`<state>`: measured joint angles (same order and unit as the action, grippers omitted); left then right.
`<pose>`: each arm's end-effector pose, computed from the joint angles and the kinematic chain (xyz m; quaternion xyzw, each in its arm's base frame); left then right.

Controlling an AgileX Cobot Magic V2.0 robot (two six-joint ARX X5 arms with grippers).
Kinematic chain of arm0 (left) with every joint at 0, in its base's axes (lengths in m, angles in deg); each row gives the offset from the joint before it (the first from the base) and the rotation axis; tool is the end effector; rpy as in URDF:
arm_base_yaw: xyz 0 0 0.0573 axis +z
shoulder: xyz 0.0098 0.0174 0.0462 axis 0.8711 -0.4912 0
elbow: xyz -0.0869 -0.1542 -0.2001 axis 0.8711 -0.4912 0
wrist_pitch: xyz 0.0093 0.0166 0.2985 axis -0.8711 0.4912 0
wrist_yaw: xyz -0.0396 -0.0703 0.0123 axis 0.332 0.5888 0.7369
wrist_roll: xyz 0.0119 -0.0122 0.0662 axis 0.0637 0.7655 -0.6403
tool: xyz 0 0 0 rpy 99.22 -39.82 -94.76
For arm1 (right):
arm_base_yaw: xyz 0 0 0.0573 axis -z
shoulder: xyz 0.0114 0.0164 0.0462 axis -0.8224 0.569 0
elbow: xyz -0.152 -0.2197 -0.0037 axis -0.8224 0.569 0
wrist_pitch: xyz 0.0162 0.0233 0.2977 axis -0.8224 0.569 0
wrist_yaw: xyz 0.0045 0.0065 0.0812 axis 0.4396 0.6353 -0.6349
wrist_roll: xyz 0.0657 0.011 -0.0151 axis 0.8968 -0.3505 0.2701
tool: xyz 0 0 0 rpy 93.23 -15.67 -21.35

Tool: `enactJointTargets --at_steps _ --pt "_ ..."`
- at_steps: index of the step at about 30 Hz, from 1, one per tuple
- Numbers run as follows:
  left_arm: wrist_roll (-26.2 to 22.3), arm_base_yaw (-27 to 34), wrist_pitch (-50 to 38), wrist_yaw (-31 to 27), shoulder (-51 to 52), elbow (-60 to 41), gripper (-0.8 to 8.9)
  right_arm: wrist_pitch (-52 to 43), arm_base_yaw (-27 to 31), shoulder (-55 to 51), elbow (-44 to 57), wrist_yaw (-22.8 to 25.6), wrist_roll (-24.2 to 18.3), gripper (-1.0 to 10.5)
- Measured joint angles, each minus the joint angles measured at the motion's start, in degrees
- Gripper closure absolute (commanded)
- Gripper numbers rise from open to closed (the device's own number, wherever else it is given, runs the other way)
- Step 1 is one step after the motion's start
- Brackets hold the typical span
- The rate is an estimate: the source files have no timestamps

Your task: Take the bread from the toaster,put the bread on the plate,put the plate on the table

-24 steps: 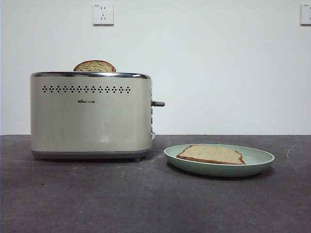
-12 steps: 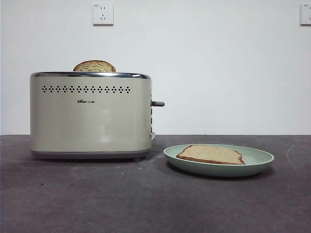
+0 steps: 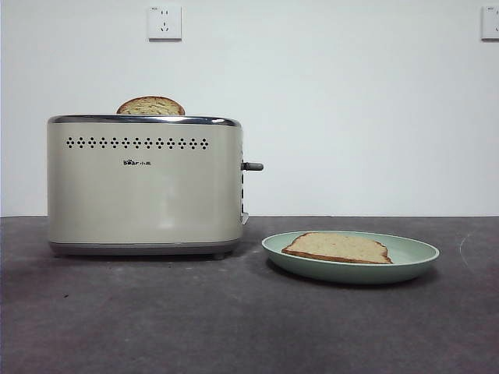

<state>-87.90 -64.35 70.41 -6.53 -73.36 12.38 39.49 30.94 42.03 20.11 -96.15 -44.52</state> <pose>0.1637 -0.0216 0.3563 0.2052 -0.0800 -0.1247 0.9674 0.1425 0.0895 0.3055 0.0081 0.4307 0.3886 0.8145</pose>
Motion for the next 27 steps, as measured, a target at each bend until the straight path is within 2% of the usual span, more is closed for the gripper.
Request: enactJointTargets --at_steps 7,13,19,27 --pt "4.1 2.1 -5.0 0.0 10.2 -19.6 8.17 0.0 0.0 0.0 0.0 0.0 0.0 9.5" --pt "8.8 3.3 -6.1 -1.5 16.9 -31.1 8.17 0.0 0.0 0.0 0.0 0.0 0.0 9.5" --pt "13.3 3.7 -5.8 -2.8 23.3 -37.4 8.17 0.0 0.0 0.0 0.0 0.0 0.0 9.5" --pt "16.5 4.2 2.4 -4.4 24.5 -37.8 8.17 0.0 0.0 0.0 0.0 0.0 0.0 9.5"
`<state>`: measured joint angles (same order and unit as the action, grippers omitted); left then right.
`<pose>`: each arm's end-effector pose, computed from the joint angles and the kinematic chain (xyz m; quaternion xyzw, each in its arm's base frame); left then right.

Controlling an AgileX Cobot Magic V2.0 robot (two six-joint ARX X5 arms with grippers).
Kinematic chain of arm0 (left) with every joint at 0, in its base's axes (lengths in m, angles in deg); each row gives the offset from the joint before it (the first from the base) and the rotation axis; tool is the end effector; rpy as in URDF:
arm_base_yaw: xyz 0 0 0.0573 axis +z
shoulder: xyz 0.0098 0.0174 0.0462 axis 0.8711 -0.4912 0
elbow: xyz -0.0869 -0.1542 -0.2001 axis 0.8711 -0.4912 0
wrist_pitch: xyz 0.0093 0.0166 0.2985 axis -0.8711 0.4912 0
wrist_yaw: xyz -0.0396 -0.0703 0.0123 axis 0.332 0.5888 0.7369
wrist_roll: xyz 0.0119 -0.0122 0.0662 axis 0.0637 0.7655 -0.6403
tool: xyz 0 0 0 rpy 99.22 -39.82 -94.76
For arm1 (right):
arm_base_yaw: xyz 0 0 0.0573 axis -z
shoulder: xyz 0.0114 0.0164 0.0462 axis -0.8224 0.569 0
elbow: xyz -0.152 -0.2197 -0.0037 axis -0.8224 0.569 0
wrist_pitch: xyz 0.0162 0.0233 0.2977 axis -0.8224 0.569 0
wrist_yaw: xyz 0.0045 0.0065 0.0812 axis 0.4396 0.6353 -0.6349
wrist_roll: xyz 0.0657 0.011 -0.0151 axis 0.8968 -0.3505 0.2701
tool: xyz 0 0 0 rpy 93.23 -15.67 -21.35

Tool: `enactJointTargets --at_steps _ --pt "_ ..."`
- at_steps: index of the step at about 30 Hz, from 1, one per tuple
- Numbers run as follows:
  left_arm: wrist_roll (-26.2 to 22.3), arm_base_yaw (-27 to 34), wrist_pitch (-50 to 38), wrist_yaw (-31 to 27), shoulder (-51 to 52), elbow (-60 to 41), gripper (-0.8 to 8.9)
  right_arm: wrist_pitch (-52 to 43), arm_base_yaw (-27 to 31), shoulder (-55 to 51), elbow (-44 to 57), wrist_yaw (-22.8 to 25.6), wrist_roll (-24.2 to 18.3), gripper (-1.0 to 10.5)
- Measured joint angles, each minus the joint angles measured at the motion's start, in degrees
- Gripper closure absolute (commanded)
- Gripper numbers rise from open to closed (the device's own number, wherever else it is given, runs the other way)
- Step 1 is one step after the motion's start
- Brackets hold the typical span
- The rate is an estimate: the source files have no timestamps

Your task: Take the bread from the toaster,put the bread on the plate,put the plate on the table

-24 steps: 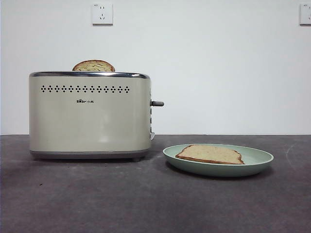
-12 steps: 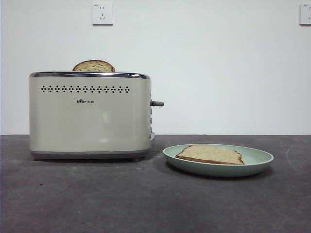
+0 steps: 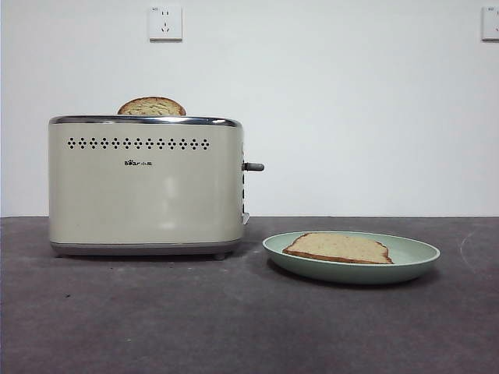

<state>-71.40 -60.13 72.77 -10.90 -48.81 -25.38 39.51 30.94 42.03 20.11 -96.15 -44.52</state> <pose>0.1619 -0.0057 0.1484 0.0548 0.0784 -0.0687 0.9930 0.1425 0.0895 0.3055 0.0081 0.4308 0.3886 0.8144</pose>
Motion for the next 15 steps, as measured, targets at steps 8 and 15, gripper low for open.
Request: enactJointTargets --at_steps 8,15 --pt "0.9 0.2 -0.2 0.0 0.0 0.0 8.17 0.0 0.0 0.0 0.0 0.0 0.0 9.5" --pt "1.1 0.2 -0.2 0.0 0.0 0.0 8.17 0.0 0.0 0.0 0.0 0.0 0.0 9.5"
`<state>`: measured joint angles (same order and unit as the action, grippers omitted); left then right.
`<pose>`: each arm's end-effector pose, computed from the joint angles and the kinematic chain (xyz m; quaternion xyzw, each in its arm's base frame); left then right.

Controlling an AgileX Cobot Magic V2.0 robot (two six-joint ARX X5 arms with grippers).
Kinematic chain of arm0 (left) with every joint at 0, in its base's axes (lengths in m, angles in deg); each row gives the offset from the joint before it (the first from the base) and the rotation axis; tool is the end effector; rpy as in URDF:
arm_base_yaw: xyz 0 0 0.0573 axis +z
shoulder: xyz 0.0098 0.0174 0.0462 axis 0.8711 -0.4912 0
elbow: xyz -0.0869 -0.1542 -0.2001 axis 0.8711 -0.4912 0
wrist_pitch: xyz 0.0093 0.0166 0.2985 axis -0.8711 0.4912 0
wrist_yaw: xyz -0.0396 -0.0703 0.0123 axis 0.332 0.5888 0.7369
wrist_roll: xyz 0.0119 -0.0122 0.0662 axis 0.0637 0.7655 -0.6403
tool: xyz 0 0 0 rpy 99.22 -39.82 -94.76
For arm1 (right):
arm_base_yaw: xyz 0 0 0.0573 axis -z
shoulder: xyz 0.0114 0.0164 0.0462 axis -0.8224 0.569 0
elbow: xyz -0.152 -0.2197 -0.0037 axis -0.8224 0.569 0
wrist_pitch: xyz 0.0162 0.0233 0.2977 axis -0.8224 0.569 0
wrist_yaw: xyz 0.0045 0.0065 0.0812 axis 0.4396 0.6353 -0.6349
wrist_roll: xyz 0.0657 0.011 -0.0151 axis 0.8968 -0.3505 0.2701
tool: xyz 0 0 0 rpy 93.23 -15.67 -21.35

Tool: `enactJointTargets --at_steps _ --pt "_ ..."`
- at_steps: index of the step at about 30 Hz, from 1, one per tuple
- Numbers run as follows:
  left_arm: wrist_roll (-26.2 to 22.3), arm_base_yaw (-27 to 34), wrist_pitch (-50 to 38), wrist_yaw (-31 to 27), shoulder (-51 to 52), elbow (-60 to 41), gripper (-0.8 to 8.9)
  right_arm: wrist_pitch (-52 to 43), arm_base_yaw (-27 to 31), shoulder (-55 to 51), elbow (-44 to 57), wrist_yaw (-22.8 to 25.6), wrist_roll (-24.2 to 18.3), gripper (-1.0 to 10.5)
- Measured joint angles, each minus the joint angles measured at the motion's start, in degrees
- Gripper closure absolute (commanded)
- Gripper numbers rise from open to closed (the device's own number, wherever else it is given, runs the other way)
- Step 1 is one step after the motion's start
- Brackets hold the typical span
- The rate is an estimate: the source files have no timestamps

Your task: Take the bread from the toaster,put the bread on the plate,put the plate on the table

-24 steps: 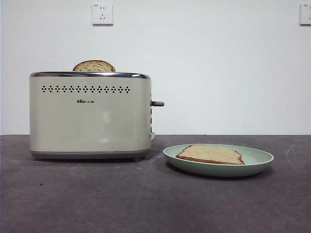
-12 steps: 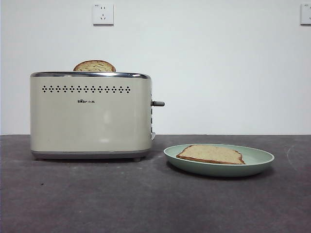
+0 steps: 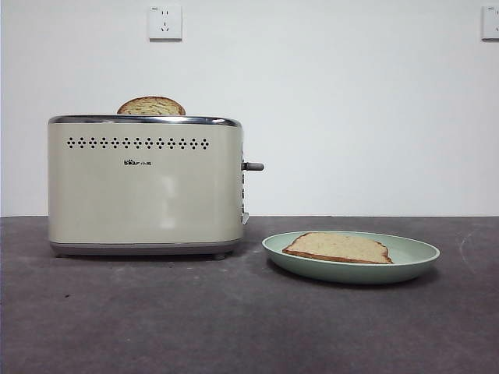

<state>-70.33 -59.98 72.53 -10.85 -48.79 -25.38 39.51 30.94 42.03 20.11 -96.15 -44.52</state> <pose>0.1620 -0.0053 0.1489 0.0455 0.0768 -0.0670 0.9937 0.1425 0.0895 0.3055 0.0081 0.4308 0.3886 0.8144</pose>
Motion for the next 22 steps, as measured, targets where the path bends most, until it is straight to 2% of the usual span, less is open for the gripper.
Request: enactJointTargets --at_steps 7,10,13,18,22 --pt "0.0 0.0 0.0 0.0 0.0 0.0 8.17 0.0 0.0 0.0 0.0 0.0 -0.1 9.5" --pt "0.0 0.0 0.0 0.0 0.0 0.0 8.17 -1.9 1.1 -1.0 0.0 2.2 -3.4 9.5" --pt "0.0 0.0 0.0 0.0 0.0 0.0 8.17 -9.2 4.9 -4.5 0.1 3.2 -6.5 9.5" --pt "0.0 0.0 0.0 0.0 0.0 0.0 8.17 -24.9 13.0 -12.0 3.5 3.6 -7.0 9.5" --pt "0.0 0.0 0.0 0.0 0.0 0.0 8.17 -33.8 18.1 -18.0 11.6 8.4 -7.0 9.5"
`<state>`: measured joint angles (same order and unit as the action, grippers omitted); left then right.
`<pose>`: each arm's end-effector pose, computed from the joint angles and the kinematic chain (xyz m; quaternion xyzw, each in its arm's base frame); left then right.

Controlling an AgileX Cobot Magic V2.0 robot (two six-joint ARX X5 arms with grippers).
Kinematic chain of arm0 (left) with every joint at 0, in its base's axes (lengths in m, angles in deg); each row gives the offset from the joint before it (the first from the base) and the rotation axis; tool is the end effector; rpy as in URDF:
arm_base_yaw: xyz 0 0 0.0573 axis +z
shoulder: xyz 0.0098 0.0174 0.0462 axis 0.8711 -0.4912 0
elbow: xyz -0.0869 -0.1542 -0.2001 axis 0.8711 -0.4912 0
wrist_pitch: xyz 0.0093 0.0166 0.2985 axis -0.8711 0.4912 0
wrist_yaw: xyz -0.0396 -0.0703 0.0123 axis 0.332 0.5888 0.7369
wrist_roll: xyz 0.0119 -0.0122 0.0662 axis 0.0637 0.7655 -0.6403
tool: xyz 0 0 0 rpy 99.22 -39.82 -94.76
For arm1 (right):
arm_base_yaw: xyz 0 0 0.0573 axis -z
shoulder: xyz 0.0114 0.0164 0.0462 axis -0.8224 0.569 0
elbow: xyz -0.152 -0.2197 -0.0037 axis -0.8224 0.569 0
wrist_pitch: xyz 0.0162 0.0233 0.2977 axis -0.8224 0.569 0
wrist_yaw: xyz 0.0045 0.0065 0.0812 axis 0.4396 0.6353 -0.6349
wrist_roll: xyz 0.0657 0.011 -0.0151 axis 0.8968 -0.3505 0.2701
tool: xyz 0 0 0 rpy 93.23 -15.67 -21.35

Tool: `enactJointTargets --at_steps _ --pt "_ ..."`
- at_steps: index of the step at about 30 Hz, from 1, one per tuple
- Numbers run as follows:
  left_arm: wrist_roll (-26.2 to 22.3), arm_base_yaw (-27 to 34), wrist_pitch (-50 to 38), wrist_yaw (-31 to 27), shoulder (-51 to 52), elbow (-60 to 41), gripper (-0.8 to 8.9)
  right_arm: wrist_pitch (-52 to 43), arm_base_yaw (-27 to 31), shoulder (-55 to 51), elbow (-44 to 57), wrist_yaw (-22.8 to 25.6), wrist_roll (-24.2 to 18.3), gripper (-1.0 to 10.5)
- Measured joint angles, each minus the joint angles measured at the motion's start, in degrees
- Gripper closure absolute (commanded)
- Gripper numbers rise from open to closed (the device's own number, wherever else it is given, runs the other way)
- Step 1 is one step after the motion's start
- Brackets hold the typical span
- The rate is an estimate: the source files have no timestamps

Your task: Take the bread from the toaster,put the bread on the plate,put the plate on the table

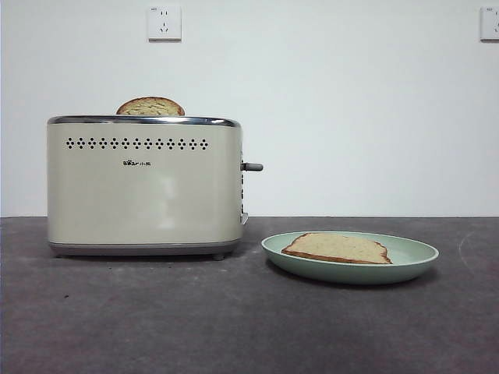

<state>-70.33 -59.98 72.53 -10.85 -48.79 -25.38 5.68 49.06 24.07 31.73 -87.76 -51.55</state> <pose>0.1620 -0.0053 0.1489 0.0455 0.0768 -0.0670 0.9937 0.1482 0.0322 0.3310 -0.0501 0.0812 0.2165 0.9716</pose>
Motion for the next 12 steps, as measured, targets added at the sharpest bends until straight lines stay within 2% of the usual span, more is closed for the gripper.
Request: enactJointTargets --at_steps 4,7,12 --pt "0.0 0.0 0.0 0.0 0.0 0.0 8.17 -11.0 2.1 -7.0 13.0 1.2 0.5 9.5" --pt "0.0 0.0 0.0 0.0 0.0 0.0 8.17 -19.1 2.1 -11.6 22.3 4.5 1.3 9.5" --pt "0.0 0.0 0.0 0.0 0.0 0.0 8.17 -23.4 2.2 -16.9 33.4 9.3 3.5 9.5"
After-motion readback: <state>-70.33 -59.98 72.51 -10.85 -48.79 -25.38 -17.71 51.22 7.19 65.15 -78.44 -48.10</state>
